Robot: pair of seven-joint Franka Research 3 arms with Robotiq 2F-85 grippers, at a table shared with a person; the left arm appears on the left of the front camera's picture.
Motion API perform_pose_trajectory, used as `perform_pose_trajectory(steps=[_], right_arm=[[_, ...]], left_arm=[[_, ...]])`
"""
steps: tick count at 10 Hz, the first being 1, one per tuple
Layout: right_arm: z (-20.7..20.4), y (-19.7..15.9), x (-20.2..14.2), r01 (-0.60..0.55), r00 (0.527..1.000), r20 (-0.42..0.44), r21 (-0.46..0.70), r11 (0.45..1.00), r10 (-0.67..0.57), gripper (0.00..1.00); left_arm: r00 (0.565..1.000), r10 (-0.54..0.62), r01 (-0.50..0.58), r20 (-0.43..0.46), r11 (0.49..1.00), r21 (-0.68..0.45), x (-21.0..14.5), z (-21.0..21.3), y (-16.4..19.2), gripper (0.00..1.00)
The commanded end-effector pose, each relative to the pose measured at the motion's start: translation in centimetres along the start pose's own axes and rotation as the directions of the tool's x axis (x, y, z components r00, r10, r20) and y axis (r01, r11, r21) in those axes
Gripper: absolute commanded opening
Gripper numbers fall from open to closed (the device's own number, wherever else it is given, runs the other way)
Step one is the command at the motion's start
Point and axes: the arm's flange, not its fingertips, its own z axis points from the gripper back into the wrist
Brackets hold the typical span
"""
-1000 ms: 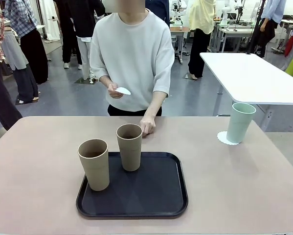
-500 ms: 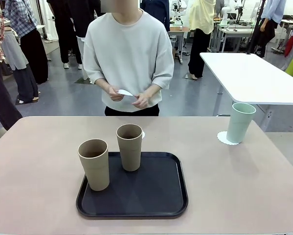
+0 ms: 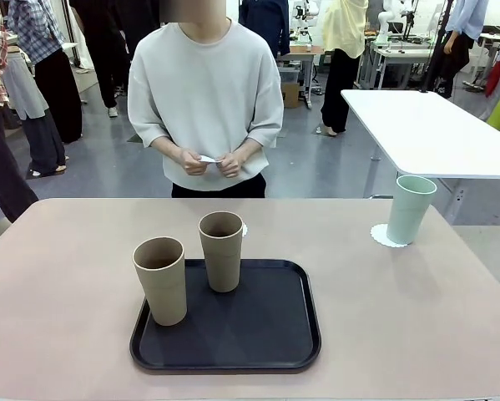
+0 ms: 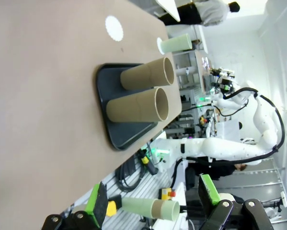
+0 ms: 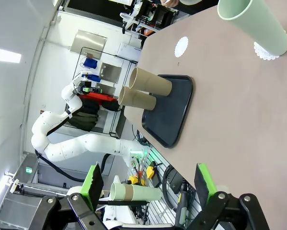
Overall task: Place coasters on the table and set cups on them.
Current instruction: Take one Reusable plastic cup from the Flat Tray and place it on a coaster set by the human.
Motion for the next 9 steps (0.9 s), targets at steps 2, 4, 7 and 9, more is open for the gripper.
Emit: perform_pose_trajectory(steps=[2,4,7,9], right_arm=[[-0.2,0.3,-0.4,0.009,1.0,-0.01,-0.002,1.0,-0.009,1.0],[-0.2,0.3,-0.4,0.009,1.0,-0.01,-0.002,1.0,-0.009,1.0],[0.0,0.0,0.0,0.0,1.0,0.0,0.0,1.0,0.0,1.0],[-3.8,5.9,2.9,-0.583,0.811,-0.077,-0.188,0.79,0.58,1.0]], left_arm=[[1.0,-0.016,0.016,0.009,1.0,-0.019,0.0,0.1,0.0,1.0],[1.0,-0.016,0.016,0.009,1.0,-0.019,0.0,0.1,0.0,1.0],[1.0,-0.016,0.016,0.009,1.0,-0.019,0.0,0.1,0.0,1.0],[1.0,-0.016,0.016,0.009,1.0,-0.019,0.0,0.1,0.0,1.0]])
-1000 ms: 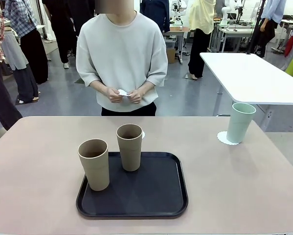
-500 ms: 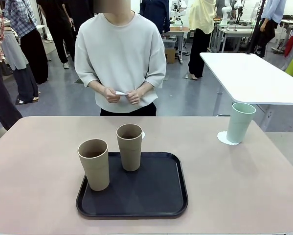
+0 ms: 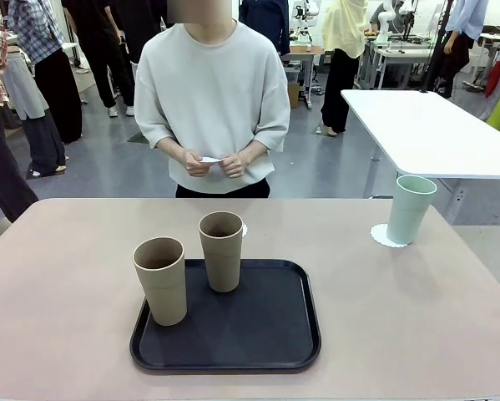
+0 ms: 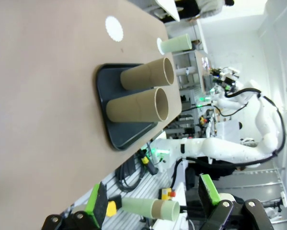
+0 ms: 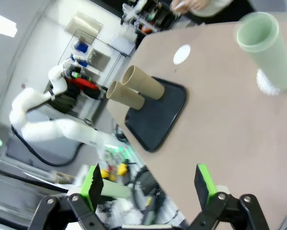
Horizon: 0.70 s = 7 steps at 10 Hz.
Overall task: Place coasters on the table and set cups on them.
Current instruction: Take one Reusable plastic cup from the Flat Tray and place it on a coaster set by the human.
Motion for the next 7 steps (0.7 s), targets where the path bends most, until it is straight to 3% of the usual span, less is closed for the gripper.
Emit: perform_pose_trajectory(steps=[1,3,4,6,7], right_arm=[[-4.2,5.4,3.4,-0.494,0.869,-0.067,-0.159,0.855,0.49,1.0],[-9.9,11.0,5.8,-0.757,0.653,-0.193,-0.118,0.643,0.733,1.0],[-12.9,12.4,6.3,-0.82,0.567,-0.211,-0.052,0.57,0.796,1.0],[-18.8,12.3,6.0,-0.866,0.472,-0.299,0.02,0.499,0.83,1.0],[-21.6,11.8,5.6,-0.889,0.418,-0.408,0.002,0.458,0.812,1.0]], left_arm=[[1.0,-0.015,0.016,0.009,1.0,-0.018,0.0,0.1,0.0,1.0],[1.0,-0.015,0.016,0.009,1.0,-0.018,0.0,0.1,0.0,1.0],[1.0,-0.015,0.016,0.009,1.0,-0.018,0.0,0.1,0.0,1.0],[1.0,-0.015,0.016,0.009,1.0,-0.018,0.0,0.1,0.0,1.0],[1.0,-0.015,0.016,0.009,1.0,-0.018,0.0,0.1,0.0,1.0]])
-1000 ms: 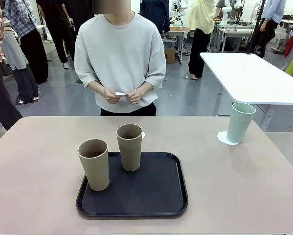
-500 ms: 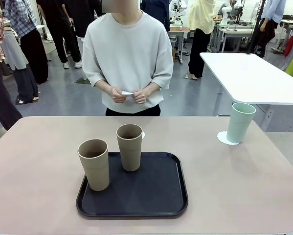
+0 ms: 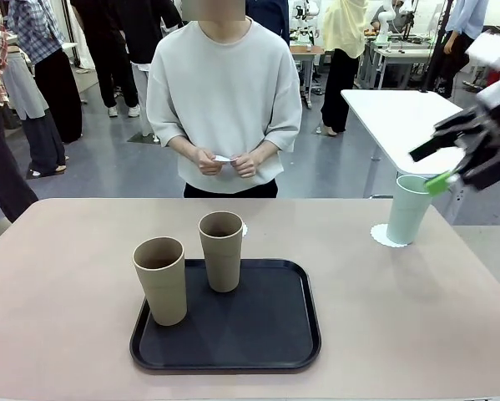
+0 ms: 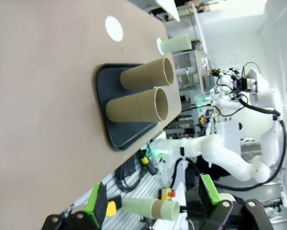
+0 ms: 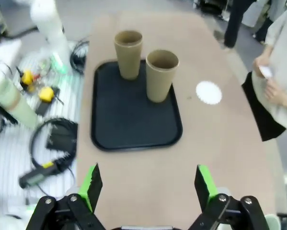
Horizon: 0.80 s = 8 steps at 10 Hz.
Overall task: Place coasters on the table and set cups on them.
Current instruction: Take one Reusable plastic cup from the Flat Tray and place it on a coaster set by the human.
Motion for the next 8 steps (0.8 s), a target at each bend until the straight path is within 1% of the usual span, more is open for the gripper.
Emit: perform_pose_trajectory(steps=[1,2,3,5,6,7,8], right_arm=[[-4.3,-0.4,-1.9,-0.033,0.992,-0.127,-0.078,0.996,0.023,1.0],[-5.1,-0.4,-2.6,0.029,0.988,-0.146,-0.075,0.997,-0.04,1.0],[-2.7,0.0,-0.6,-0.043,0.997,-0.066,-0.02,0.999,0.041,1.0],[-2.7,0.0,-0.6,-0.043,0.997,-0.066,-0.02,0.999,0.041,1.0],[-4.1,-0.1,-1.5,-0.052,0.994,-0.097,-0.039,0.998,0.048,1.0],[-4.6,-0.9,-3.8,-0.055,0.998,0.009,-0.09,0.994,0.056,1.0],[-7.0,-1.6,-4.5,-0.09,0.994,0.049,-0.107,0.99,0.096,1.0]], left_arm=[[1.0,-0.015,0.015,0.008,1.0,-0.018,0.0,0.1,0.0,1.0],[1.0,-0.015,0.015,0.008,1.0,-0.018,0.0,0.1,0.0,1.0],[1.0,-0.015,0.015,0.008,1.0,-0.018,0.0,0.1,0.0,1.0],[1.0,-0.015,0.015,0.008,1.0,-0.018,0.0,0.1,0.0,1.0],[1.0,-0.015,0.015,0.008,1.0,-0.018,0.0,0.1,0.0,1.0],[1.0,-0.015,0.015,0.008,1.0,-0.018,0.0,0.1,0.0,1.0],[1.0,-0.015,0.015,0.008,1.0,-0.018,0.0,0.1,0.0,1.0]])
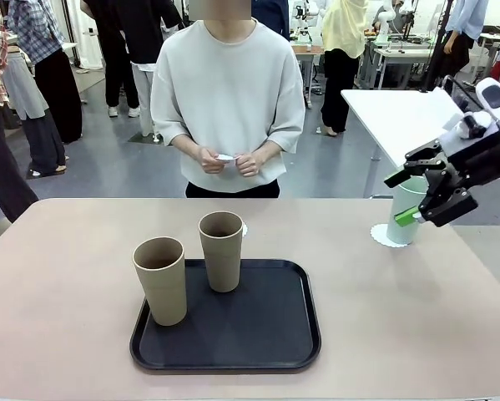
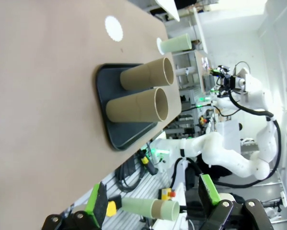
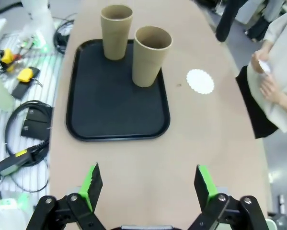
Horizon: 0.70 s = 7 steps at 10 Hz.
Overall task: Place coasters on the table and set cups on them.
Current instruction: Take one Reusable plastic cup from the Flat Tray and place it on a coaster set by the human.
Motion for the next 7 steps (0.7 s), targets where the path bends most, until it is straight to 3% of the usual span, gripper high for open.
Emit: perform_pose_trajectory(steps=[1,5,7], right_arm=[[-6.5,-1.2,-1.5,-0.067,0.992,0.111,0.001,0.998,0.067,1.0],[-16.5,-2.3,-1.5,-0.093,0.976,0.199,0.037,0.995,0.084,1.0],[-18.6,-2.6,-2.3,-0.046,0.947,0.32,0.082,0.996,0.018,1.0]], left_arm=[[1.0,-0.015,0.015,0.008,1.0,-0.017,0.0,0.1,0.0,1.0],[1.0,-0.015,0.015,0.008,1.0,-0.017,0.0,0.1,0.0,1.0],[1.0,-0.015,0.015,0.008,1.0,-0.017,0.0,0.1,0.0,1.0]])
